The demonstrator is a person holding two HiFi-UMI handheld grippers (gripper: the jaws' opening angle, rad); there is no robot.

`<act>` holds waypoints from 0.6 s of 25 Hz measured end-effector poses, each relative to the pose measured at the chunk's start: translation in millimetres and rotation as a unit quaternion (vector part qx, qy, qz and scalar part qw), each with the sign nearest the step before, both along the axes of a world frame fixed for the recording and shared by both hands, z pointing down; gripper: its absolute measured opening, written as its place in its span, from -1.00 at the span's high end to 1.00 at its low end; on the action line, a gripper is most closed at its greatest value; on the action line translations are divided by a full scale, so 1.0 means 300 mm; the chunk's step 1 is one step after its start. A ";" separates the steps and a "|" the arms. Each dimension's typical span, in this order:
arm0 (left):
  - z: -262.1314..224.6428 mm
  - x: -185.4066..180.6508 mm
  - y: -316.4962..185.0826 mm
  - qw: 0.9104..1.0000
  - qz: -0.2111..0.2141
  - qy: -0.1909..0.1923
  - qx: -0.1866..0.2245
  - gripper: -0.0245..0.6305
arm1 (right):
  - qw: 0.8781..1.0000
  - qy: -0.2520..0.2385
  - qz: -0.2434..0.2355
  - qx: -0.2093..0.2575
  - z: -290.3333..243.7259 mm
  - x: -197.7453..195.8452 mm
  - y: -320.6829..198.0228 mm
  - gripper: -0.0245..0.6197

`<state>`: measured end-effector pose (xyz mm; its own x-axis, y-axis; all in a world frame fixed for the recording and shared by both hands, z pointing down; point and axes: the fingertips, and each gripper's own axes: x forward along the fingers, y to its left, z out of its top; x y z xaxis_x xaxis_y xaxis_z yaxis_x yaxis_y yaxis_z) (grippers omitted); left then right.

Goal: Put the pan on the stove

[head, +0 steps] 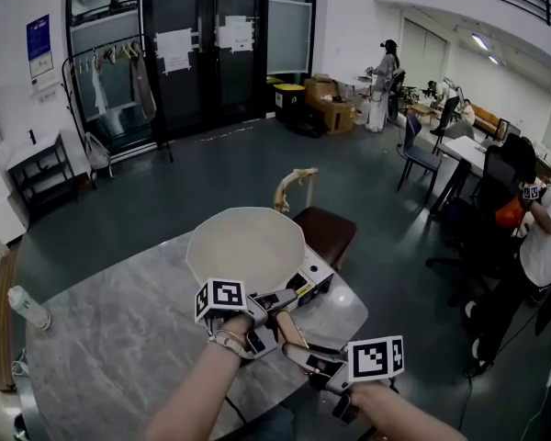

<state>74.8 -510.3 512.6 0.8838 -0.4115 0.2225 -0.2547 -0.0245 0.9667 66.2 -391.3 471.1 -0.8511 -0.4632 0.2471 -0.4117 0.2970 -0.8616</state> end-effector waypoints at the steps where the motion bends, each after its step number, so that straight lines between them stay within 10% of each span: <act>1: 0.006 0.004 -0.001 1.000 0.001 -0.003 0.002 0.20 | 1.000 0.002 -0.001 0.002 0.009 0.006 -0.001 0.38; 15: 0.045 0.034 -0.019 0.999 -0.026 0.005 0.029 0.22 | 0.999 0.016 0.042 0.010 0.079 0.091 -0.027 0.43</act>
